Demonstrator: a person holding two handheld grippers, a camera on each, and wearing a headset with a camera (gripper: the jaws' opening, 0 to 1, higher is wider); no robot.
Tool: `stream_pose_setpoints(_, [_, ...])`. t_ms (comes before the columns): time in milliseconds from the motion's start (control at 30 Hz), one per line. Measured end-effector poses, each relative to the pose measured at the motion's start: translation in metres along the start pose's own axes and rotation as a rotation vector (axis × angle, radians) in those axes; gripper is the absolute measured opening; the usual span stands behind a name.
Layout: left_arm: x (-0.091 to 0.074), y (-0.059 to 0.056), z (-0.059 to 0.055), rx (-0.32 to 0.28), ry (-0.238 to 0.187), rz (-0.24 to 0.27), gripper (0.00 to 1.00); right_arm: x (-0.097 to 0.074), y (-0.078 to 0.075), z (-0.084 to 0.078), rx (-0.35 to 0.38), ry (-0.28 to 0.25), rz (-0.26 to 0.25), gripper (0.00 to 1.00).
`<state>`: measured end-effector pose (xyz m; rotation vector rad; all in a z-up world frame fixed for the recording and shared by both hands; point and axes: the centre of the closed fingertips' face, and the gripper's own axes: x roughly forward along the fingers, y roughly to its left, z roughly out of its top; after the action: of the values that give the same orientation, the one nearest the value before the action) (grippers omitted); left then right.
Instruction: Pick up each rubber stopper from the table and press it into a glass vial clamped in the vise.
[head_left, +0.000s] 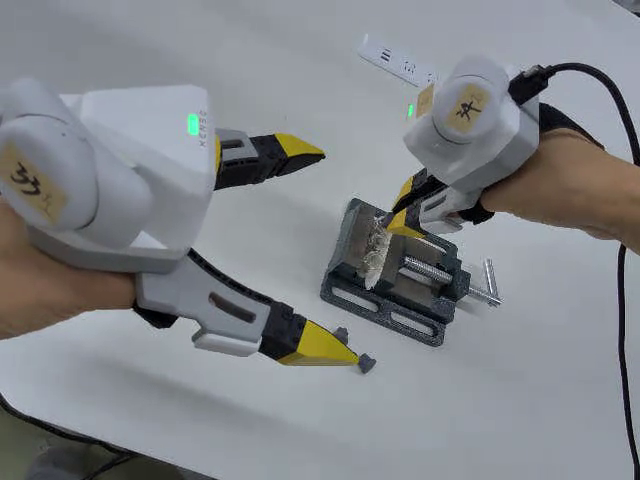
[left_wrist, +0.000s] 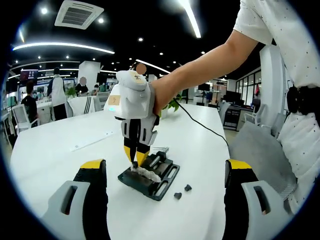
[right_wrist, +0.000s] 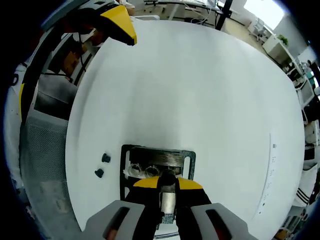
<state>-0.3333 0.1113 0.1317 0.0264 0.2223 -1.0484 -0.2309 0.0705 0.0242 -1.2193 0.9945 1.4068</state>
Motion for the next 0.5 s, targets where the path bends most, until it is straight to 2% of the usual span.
stream_pose_setpoints(300, [-0.0018,0.0016,-0.0003,-0.006,-0.002,0.008,0.98,-0.0001,-0.0006,0.0001,-0.009,-0.008,0.007,0.07])
stream_pose_setpoints(500, [-0.0014,0.0018,0.0004,-0.007,-0.004,0.008,0.97,0.0002,0.0020,-0.0002,-0.012,-0.018,0.009,0.11])
